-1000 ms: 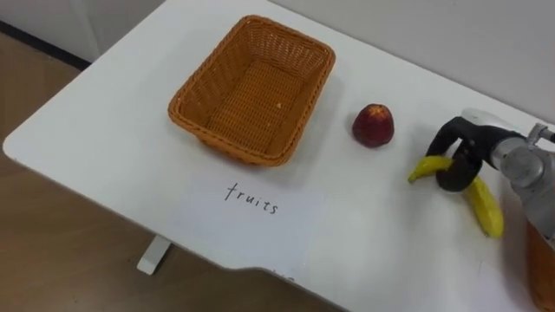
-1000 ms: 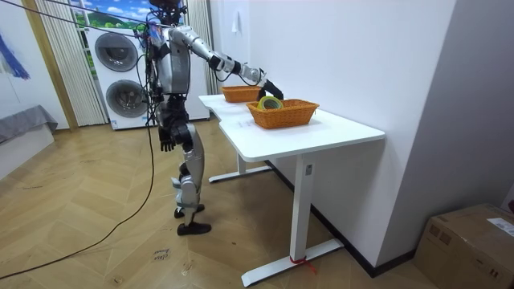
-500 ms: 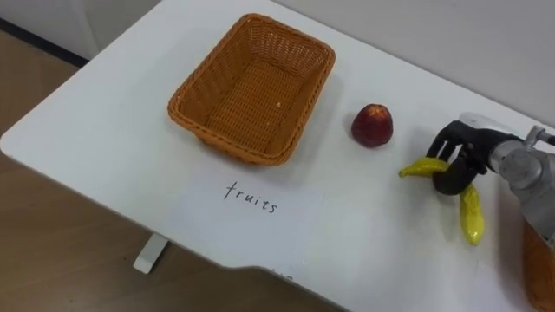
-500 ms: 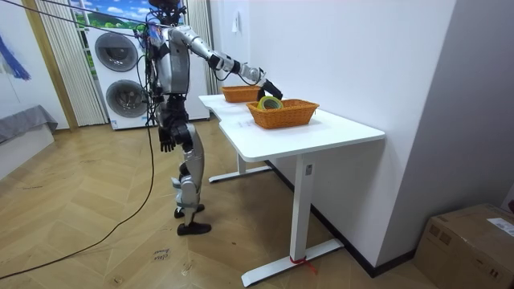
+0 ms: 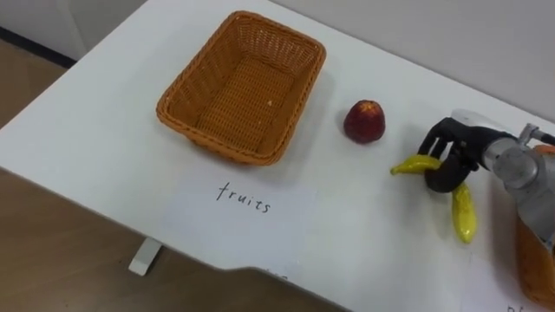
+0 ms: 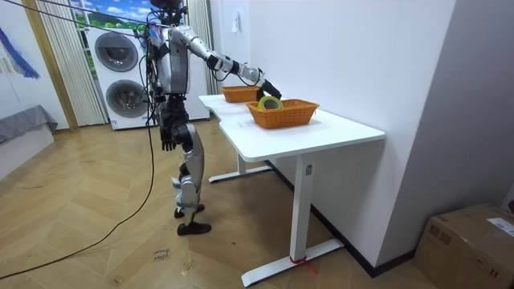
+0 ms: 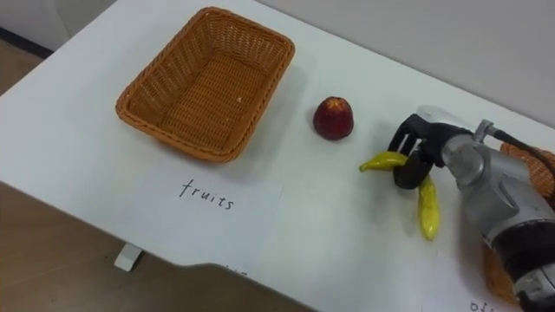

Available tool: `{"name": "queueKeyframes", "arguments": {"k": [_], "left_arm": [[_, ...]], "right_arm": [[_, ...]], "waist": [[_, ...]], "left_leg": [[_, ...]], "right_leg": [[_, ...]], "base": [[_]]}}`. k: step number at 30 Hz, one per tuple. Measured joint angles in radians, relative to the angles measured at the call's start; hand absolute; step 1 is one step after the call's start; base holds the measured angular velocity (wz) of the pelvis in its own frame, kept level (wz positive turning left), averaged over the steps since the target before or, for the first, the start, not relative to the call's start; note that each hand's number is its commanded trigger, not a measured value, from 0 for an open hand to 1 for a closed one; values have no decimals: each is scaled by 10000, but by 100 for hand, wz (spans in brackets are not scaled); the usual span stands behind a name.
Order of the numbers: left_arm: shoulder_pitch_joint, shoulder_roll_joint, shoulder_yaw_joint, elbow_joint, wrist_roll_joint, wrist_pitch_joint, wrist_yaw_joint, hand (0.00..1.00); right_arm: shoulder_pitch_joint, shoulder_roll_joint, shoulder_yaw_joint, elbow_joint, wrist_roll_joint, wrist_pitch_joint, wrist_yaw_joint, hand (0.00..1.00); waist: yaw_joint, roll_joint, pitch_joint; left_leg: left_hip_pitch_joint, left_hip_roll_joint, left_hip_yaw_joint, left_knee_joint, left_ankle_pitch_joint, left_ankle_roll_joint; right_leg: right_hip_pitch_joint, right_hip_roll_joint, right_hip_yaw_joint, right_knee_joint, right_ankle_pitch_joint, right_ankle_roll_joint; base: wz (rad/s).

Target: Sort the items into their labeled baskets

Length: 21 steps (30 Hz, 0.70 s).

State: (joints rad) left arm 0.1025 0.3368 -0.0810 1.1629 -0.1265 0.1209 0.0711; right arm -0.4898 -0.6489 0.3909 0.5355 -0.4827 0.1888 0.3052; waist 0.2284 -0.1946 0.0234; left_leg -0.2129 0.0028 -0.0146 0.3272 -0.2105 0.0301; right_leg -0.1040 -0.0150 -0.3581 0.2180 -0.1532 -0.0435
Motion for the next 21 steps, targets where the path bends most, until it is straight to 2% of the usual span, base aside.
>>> {"name": "queueKeyframes", "arguments": {"k": [7,9,12,16,21], "left_arm": [[59,-4,308,26,-10,-50,-21,0],[131,-17,484,-40,10,-58,-21,0],[229,-57,974,-26,15,-155,-35,0],[533,-81,1188,-30,9,-195,-103,0],[784,-249,1342,-22,90,-190,-148,0]], "right_arm": [[702,1,-199,-1336,51,40,133,100],[807,1,-201,-1682,38,60,350,100],[802,0,-487,-2415,-85,40,591,100],[801,-3,-1053,-3065,-20,-57,687,100],[801,-6,-1786,-3633,53,-129,674,100]], "waist": [[-63,-8,-13],[-72,25,-38],[-326,106,-108],[-606,252,-177],[-763,405,-188]], "left_leg": [[329,7,199,-190,13,15],[507,1,251,-282,12,17],[585,-4,197,-326,17,17],[966,-16,140,-505,25,12],[1355,-9,113,-643,29,0]], "right_leg": [[133,-9,203,-25,0,0],[311,-11,275,-135,0,1],[364,-8,300,-158,0,1],[758,-19,283,-337,4,8],[1097,-21,283,-329,-6,24]], "base": [[-8],[-7],[-1],[3],[1]]}}
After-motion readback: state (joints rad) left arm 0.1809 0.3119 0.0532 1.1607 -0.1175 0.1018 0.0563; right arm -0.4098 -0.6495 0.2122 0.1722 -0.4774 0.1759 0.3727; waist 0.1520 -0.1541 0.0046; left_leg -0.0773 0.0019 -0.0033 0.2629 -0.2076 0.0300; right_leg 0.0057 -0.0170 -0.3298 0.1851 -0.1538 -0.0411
